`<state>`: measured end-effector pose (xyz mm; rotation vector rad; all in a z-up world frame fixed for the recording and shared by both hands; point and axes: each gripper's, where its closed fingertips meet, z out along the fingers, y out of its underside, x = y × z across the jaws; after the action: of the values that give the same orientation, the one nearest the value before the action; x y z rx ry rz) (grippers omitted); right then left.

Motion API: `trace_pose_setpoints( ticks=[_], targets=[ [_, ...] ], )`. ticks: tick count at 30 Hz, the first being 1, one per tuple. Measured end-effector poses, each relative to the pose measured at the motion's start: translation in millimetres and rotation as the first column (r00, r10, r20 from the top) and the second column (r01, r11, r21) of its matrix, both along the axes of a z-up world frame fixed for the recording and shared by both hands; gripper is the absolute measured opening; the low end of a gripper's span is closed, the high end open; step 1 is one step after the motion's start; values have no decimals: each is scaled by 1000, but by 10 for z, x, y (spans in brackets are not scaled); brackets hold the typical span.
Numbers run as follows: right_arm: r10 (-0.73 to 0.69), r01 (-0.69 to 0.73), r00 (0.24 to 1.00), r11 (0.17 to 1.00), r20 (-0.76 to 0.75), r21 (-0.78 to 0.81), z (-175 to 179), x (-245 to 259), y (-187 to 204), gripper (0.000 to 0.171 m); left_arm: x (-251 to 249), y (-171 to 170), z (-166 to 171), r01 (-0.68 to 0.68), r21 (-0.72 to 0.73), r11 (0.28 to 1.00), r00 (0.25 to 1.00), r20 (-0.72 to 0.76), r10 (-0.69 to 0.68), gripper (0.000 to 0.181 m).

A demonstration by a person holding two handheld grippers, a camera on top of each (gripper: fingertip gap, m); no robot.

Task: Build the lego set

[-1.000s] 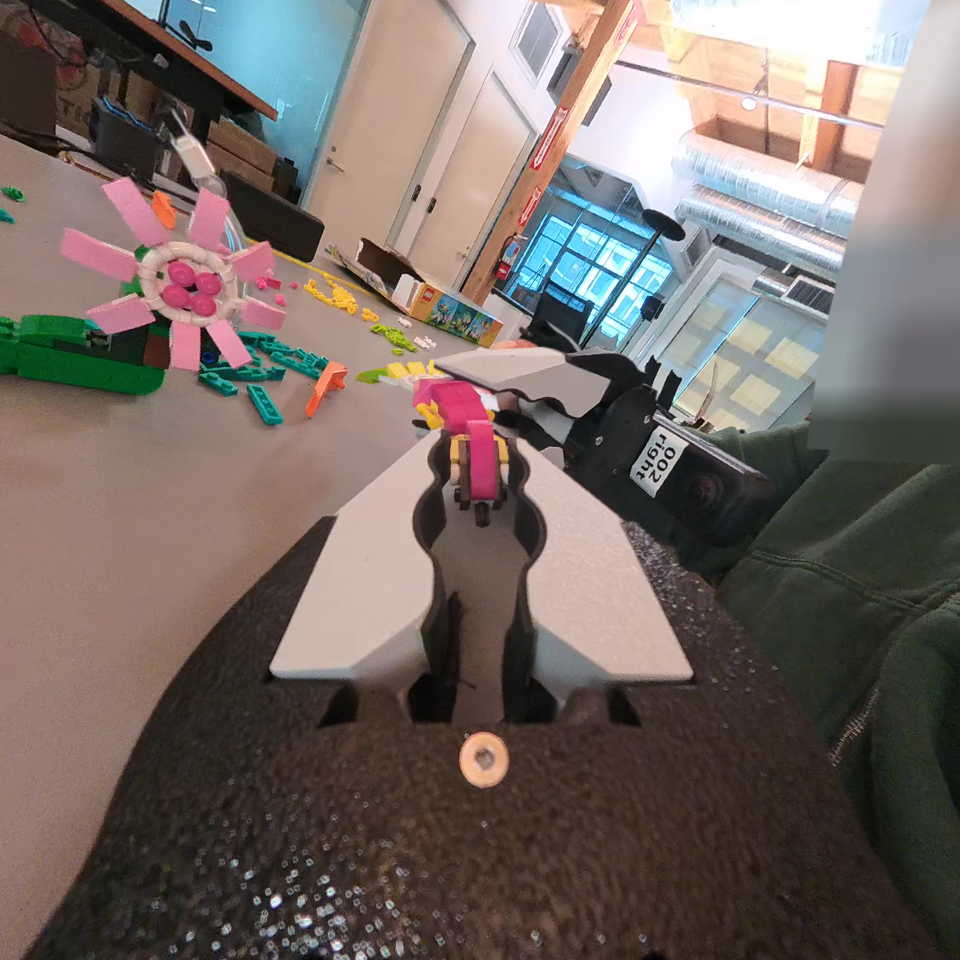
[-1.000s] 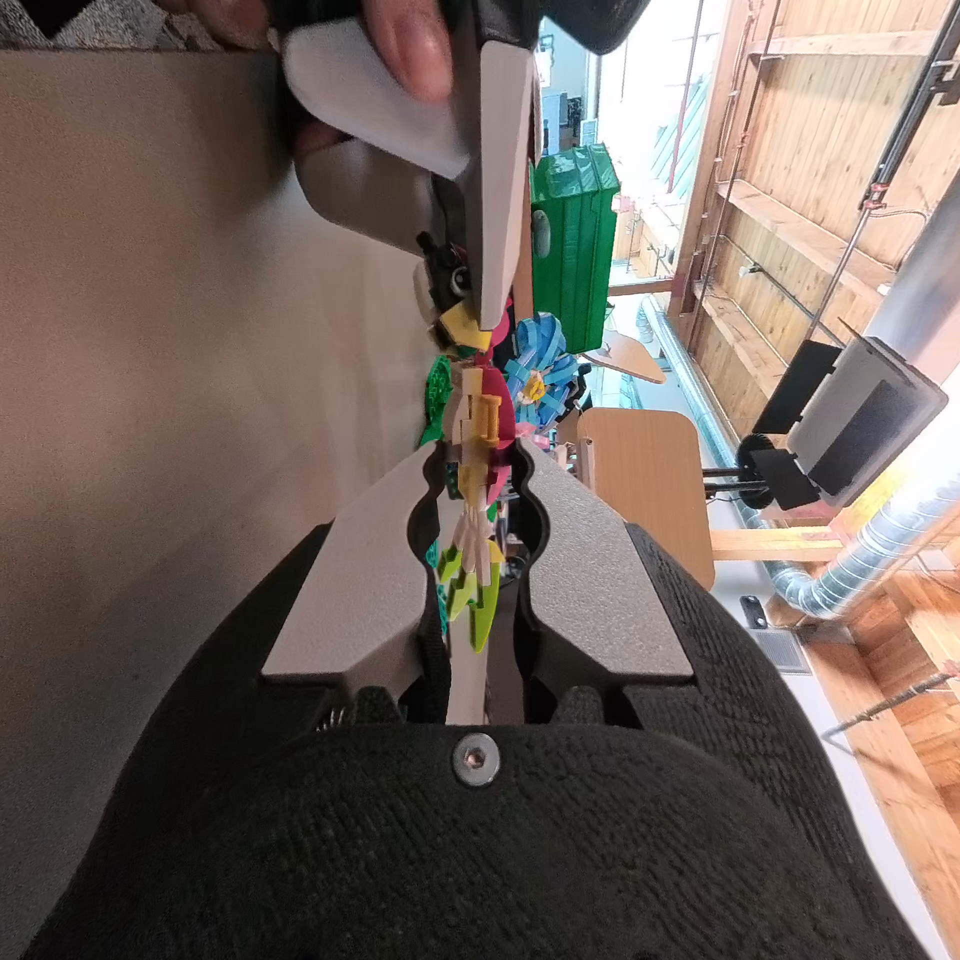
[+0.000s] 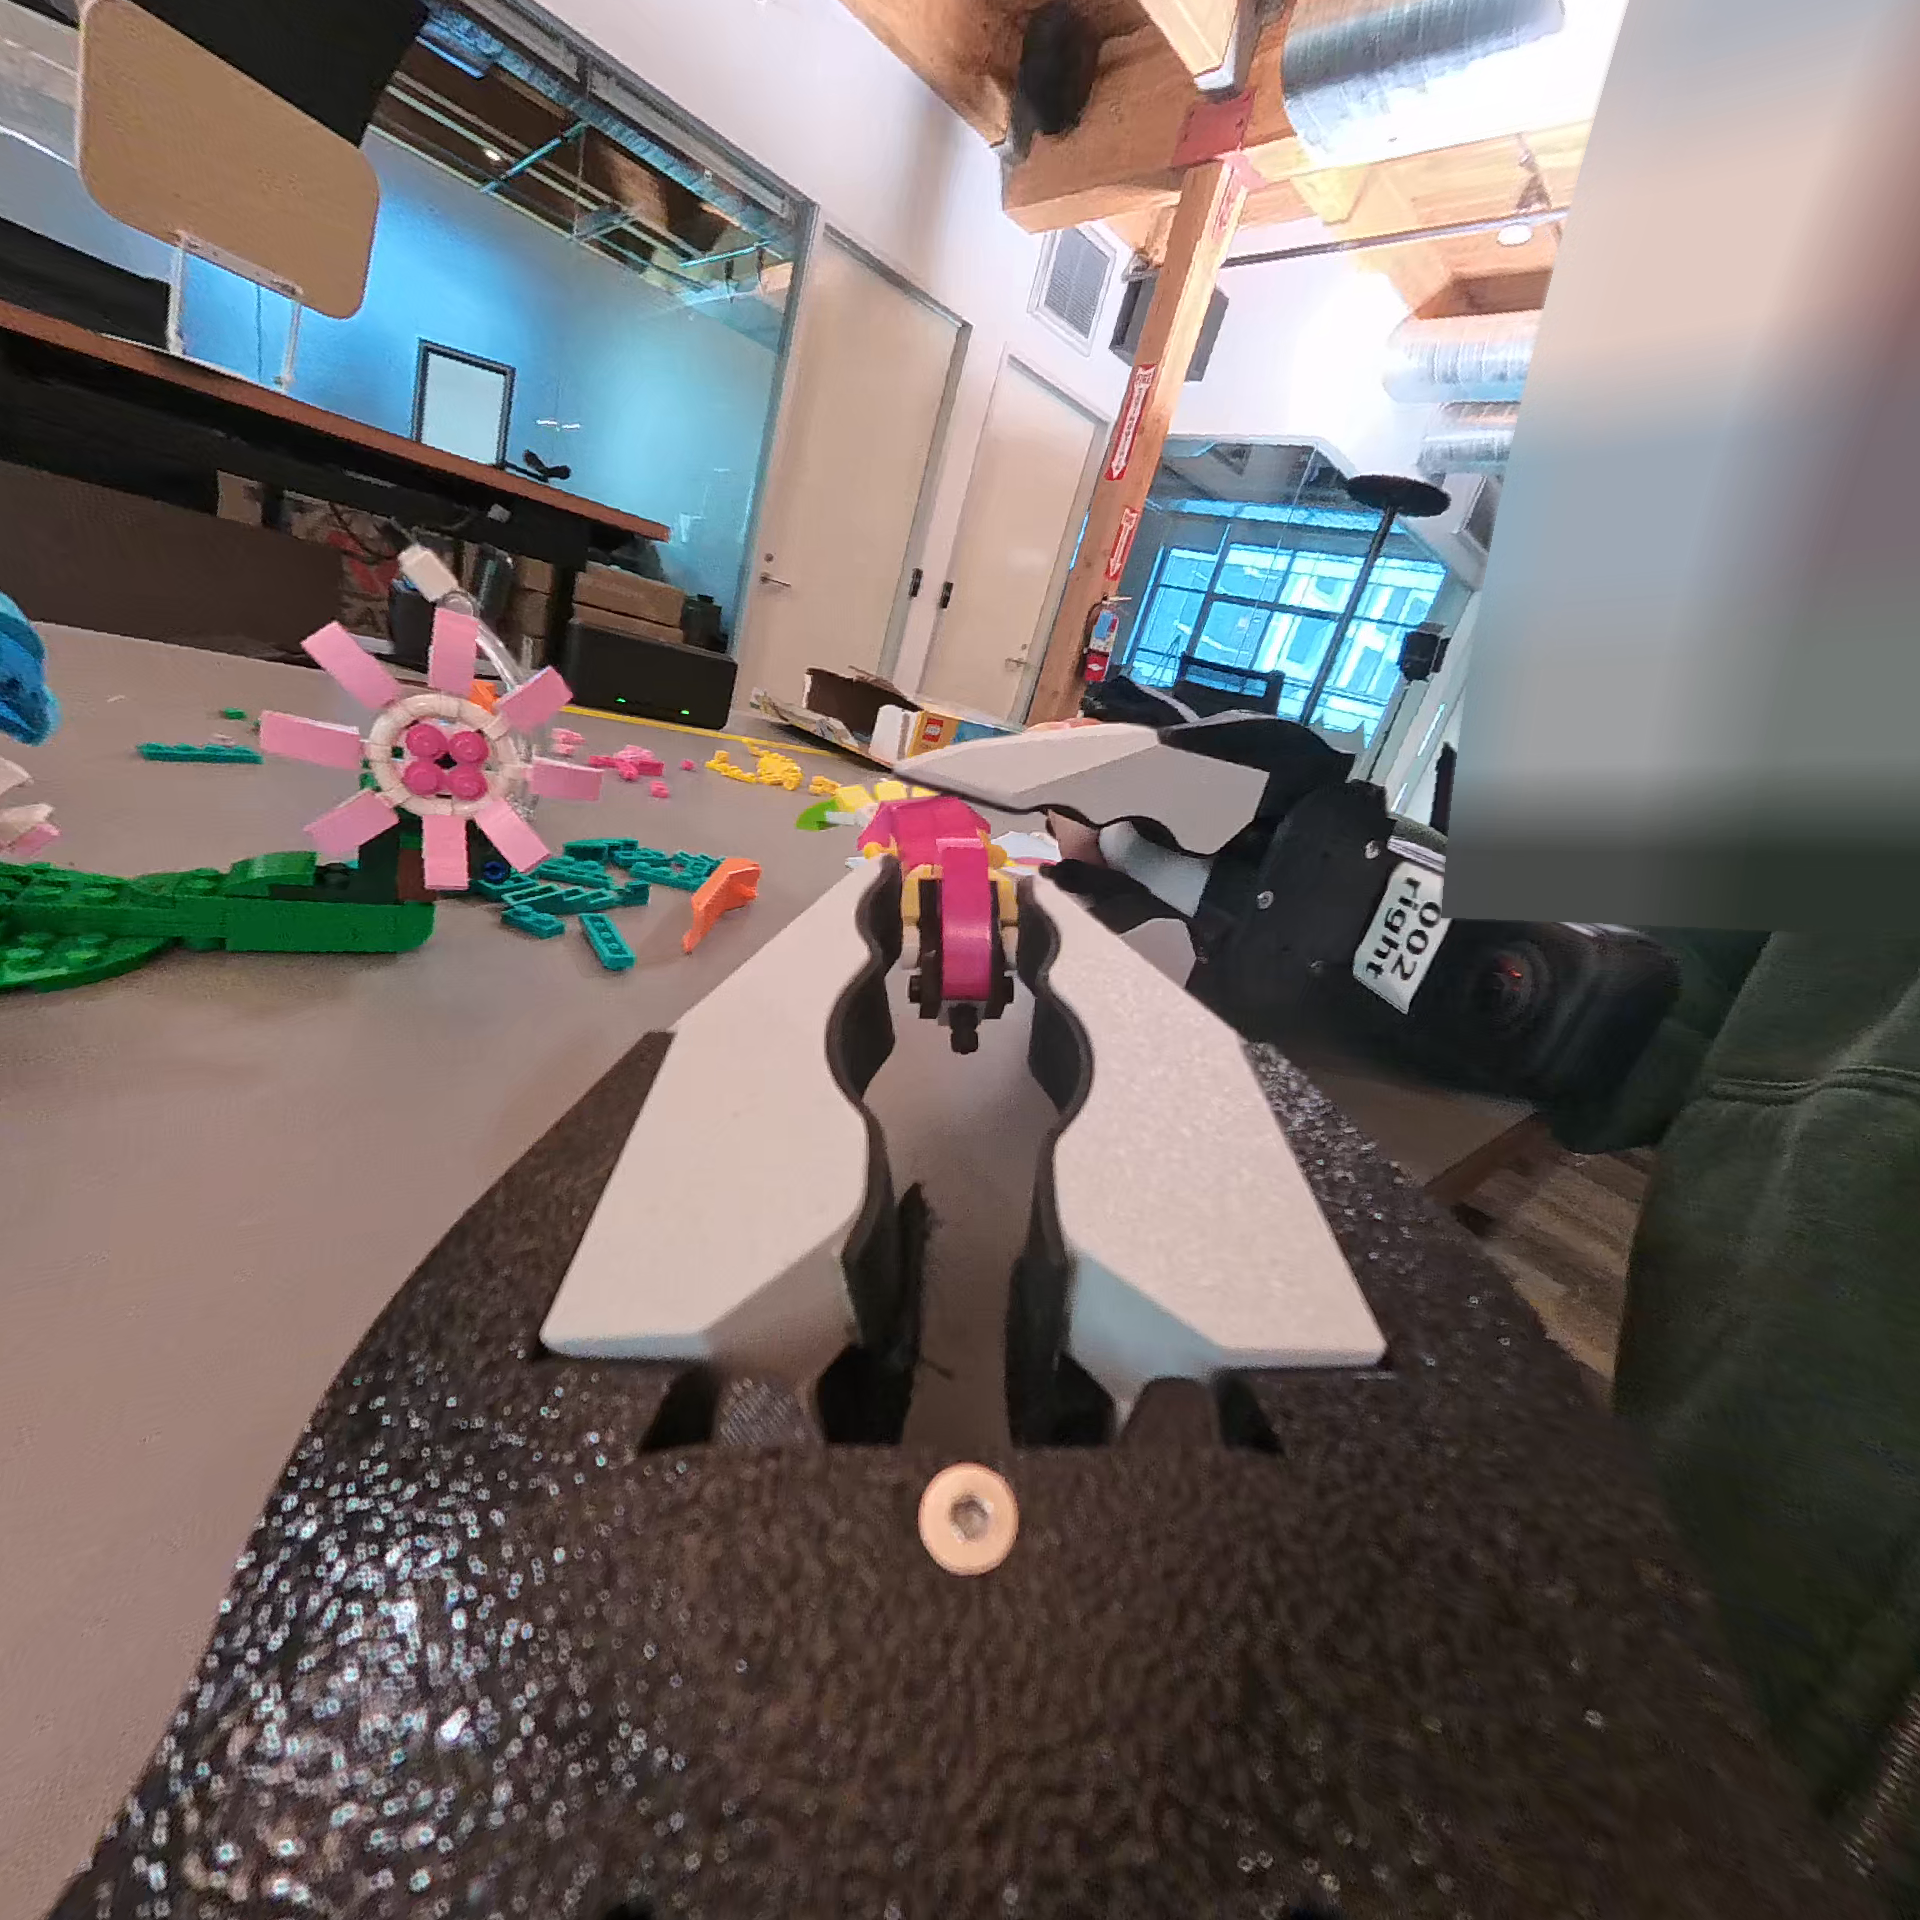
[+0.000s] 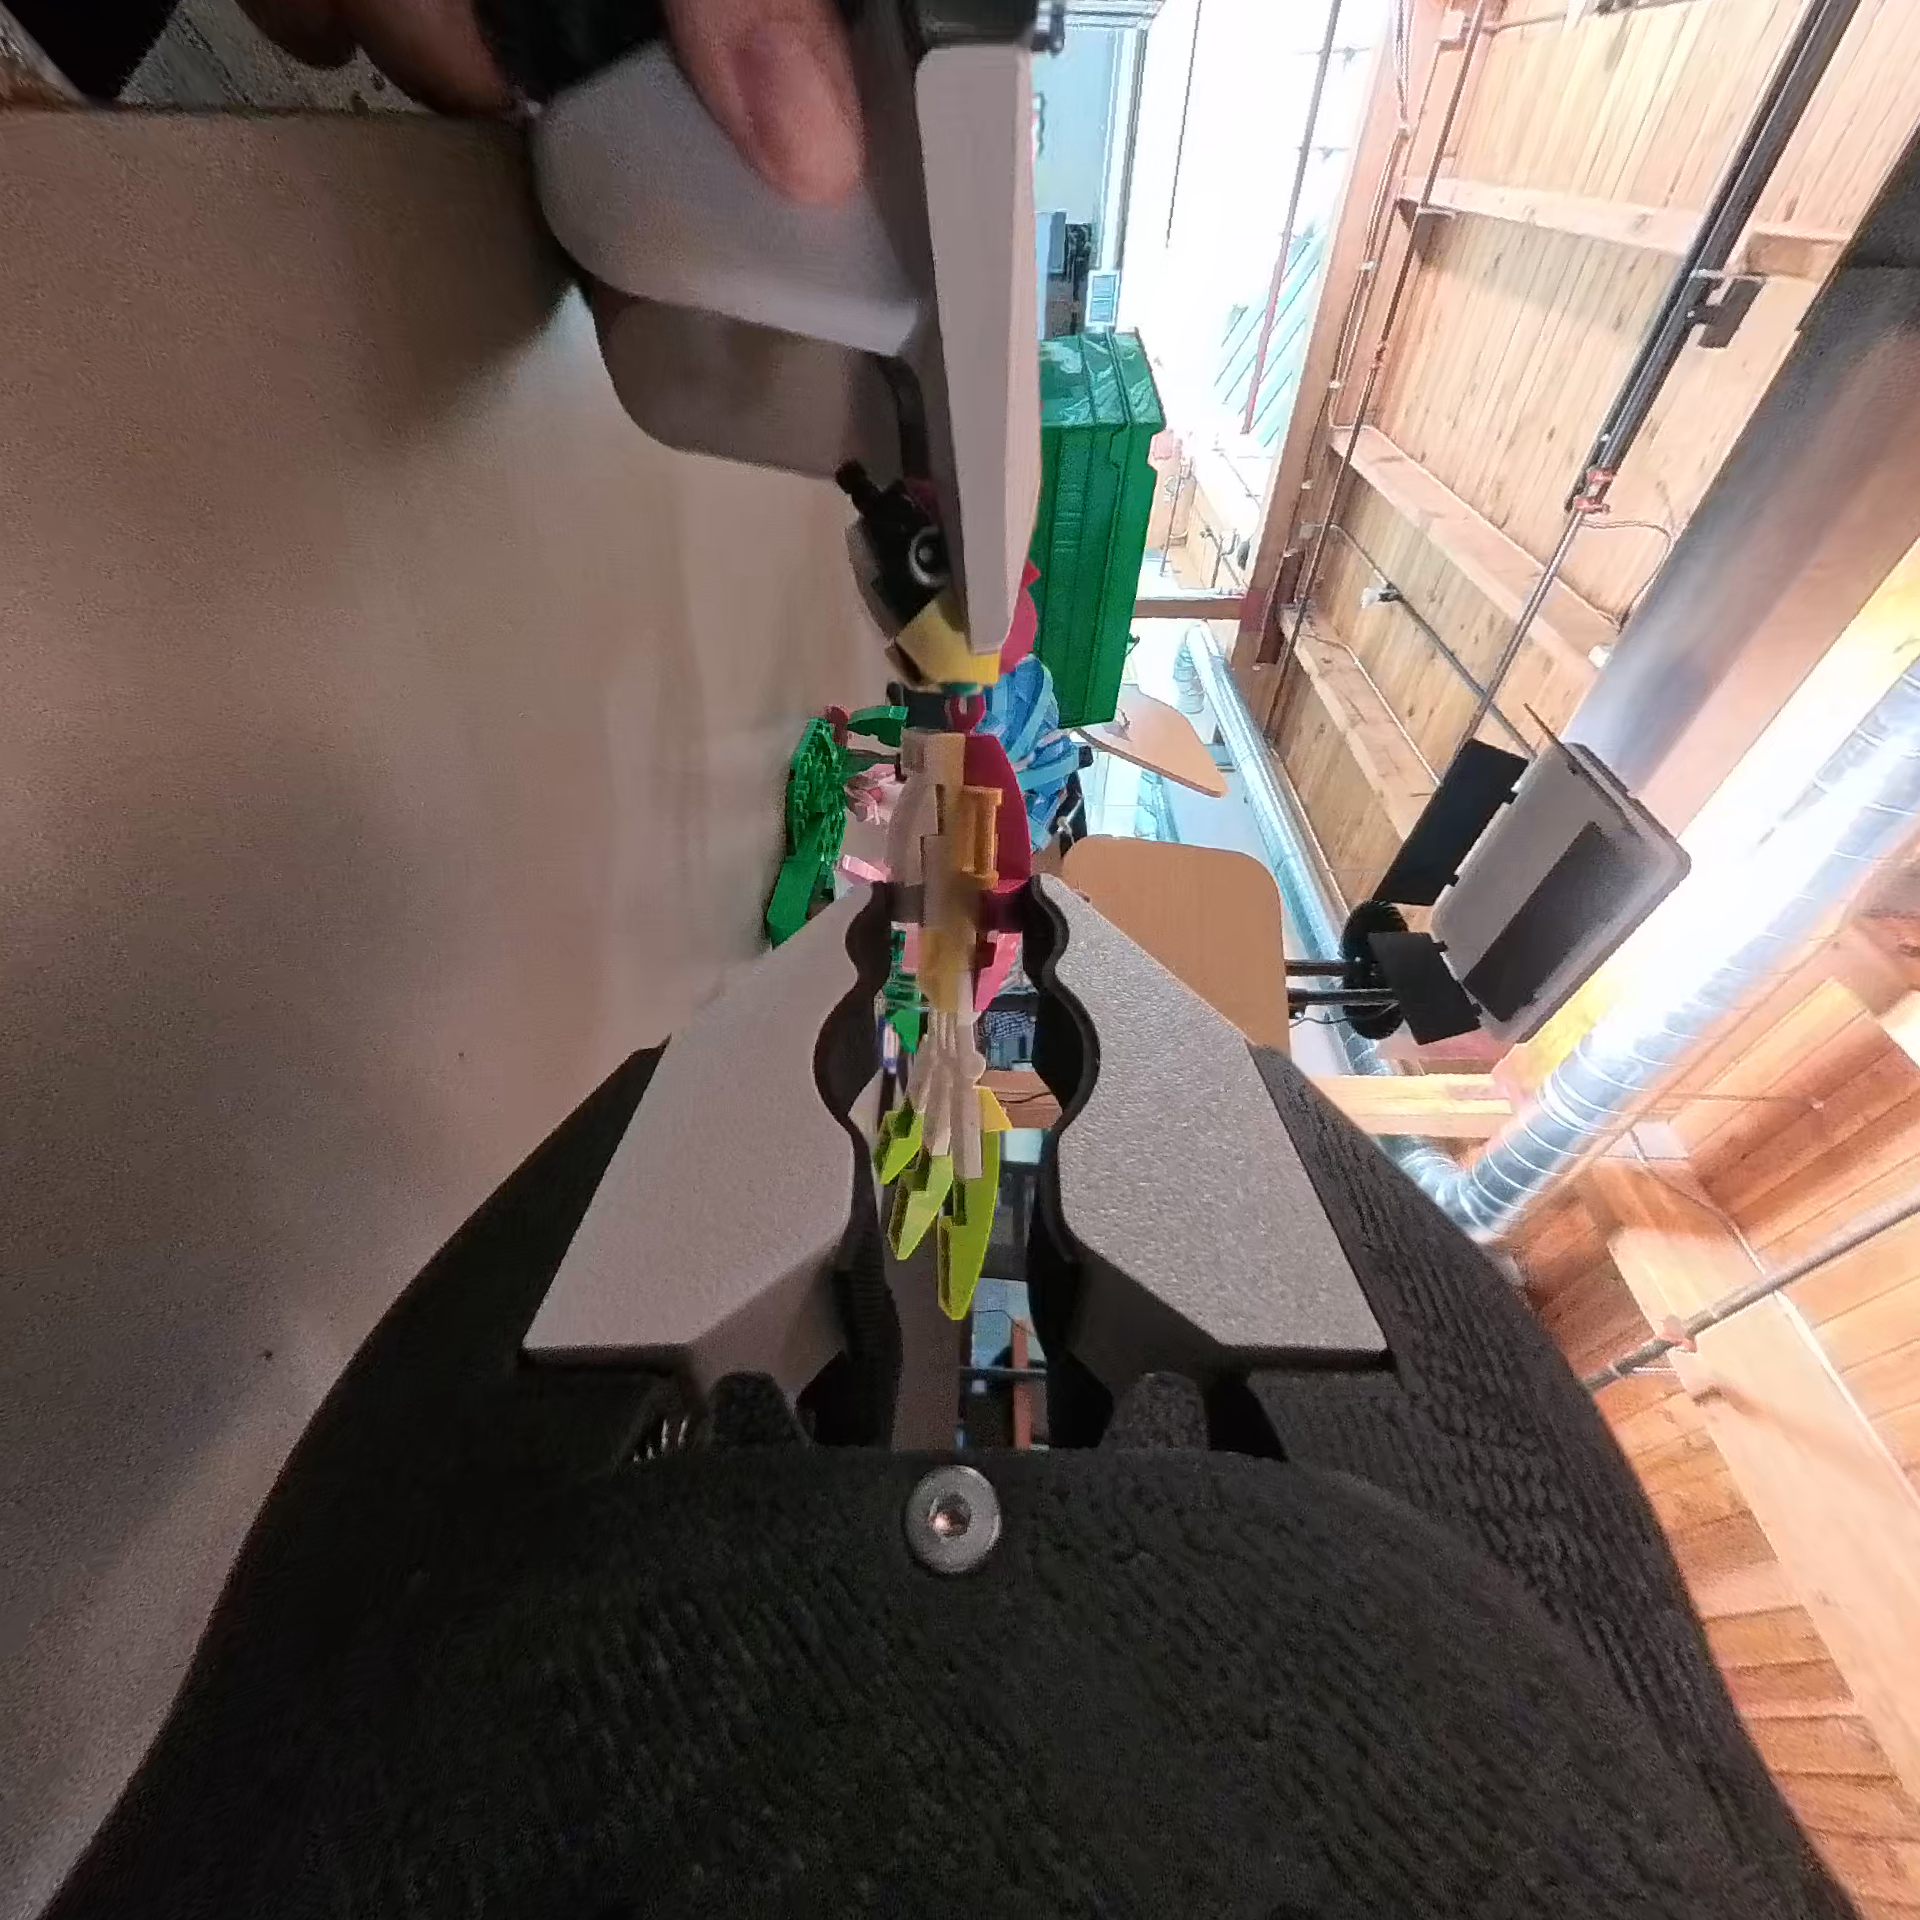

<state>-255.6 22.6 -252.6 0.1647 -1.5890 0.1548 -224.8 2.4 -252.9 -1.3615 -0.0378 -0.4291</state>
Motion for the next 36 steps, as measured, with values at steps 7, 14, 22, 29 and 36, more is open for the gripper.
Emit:
trace_pose_setpoints(
  ticks=[7,14,22,29,36],
  targets=[
    [-28,28,1000,1000,9,9,-23,-5,21,24,-5,16,-16,-20,-13,1000,1000,-9,20,19],
    [-52,52,998,999,37,-8,-63,2,47,23,-17,33,-42,-56,-26,998,998,-39,55,19],
    [-75,77,994,997,76,-28,-126,4,85,23,-23,59,-86,-100,-48,994,992,-86,95,19],
    [-113,116,991,992,72,-39,-130,-1,118,23,-63,85,-98,-154,-68,986,985,-87,147,19],
    [-151,151,988,989,44,-4,-117,-6,166,23,-119,132,-111,-251,-99,963,967,-65,246,19]
  ],
)
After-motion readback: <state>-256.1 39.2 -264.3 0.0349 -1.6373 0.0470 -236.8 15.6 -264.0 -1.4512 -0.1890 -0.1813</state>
